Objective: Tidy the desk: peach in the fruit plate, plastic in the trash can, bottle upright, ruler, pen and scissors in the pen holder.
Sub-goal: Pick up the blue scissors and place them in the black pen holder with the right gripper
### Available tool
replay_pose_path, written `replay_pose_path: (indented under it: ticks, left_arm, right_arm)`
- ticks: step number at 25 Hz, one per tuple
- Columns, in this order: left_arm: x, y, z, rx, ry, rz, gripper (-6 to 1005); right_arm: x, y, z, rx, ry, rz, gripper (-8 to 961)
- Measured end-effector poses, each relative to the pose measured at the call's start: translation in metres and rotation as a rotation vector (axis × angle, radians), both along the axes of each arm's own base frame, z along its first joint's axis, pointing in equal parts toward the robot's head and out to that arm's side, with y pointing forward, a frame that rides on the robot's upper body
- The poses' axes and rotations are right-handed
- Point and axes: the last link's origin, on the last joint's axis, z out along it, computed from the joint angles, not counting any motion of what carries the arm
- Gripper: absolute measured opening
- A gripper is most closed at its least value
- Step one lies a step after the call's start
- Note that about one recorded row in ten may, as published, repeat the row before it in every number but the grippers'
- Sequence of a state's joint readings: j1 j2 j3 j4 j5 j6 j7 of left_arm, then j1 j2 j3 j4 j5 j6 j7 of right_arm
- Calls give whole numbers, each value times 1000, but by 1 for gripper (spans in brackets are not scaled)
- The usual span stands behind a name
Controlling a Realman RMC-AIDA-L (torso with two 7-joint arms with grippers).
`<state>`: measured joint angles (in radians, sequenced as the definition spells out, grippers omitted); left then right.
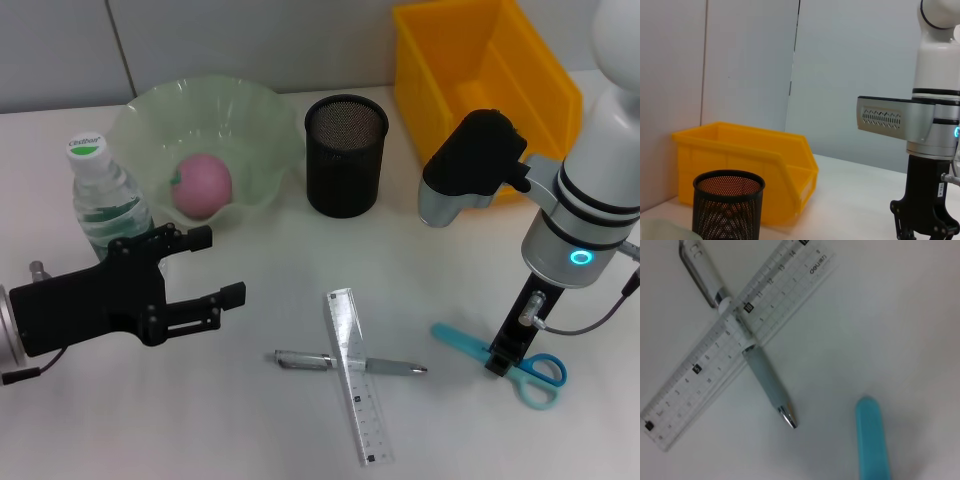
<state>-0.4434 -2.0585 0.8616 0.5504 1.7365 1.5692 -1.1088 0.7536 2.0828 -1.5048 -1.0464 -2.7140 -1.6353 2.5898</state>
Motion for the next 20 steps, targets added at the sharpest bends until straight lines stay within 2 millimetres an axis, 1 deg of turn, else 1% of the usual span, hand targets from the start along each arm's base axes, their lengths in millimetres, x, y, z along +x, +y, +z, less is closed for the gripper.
replay_pose_path:
  ticks: [3, 4, 5, 6, 10, 13, 14, 15, 16, 17, 18, 19, 20]
  left_arm:
    - [1, 1, 1, 0, 0, 0, 835]
    - [2, 2, 1, -3, -2, 2, 835]
    - [2, 2, 1, -3, -2, 2, 835]
    - [3, 2, 1, -5, -5, 4, 835]
    - [3, 3, 2, -7, -10, 4, 835]
    - [4, 2, 3, -12, -18, 8, 835]
    - [5, 2, 5, -13, -29, 11, 835]
    - [5, 2, 5, -13, -29, 11, 835]
    - [5, 1, 6, -13, -37, 13, 835]
    - [6, 1, 8, -13, -50, 16, 835]
    - [7, 1, 10, -13, -63, 17, 835]
    - [10, 0, 14, -14, -99, 20, 835]
    - [10, 0, 14, -14, -99, 20, 835]
  right_arm:
    - [-2, 1, 2, 6, 11, 2, 224]
    - [-7, 2, 3, 10, 24, 13, 224]
    - [-7, 2, 3, 10, 24, 13, 224]
    - [-13, 3, 5, 14, 43, 23, 224]
    - [-20, 4, 11, 28, 81, 24, 224]
    - [-28, 9, 20, 54, 137, 23, 223]
    - [-30, 10, 27, 73, 185, 19, 223]
    - [-30, 10, 27, 73, 185, 19, 223]
    - [-31, 11, 33, 88, 247, 13, 223]
    - [-31, 11, 33, 88, 247, 13, 223]
    - [-31, 11, 36, 96, 283, 11, 223]
    - [-29, 10, 44, 114, 360, 15, 223]
    - [-29, 10, 44, 114, 360, 15, 223]
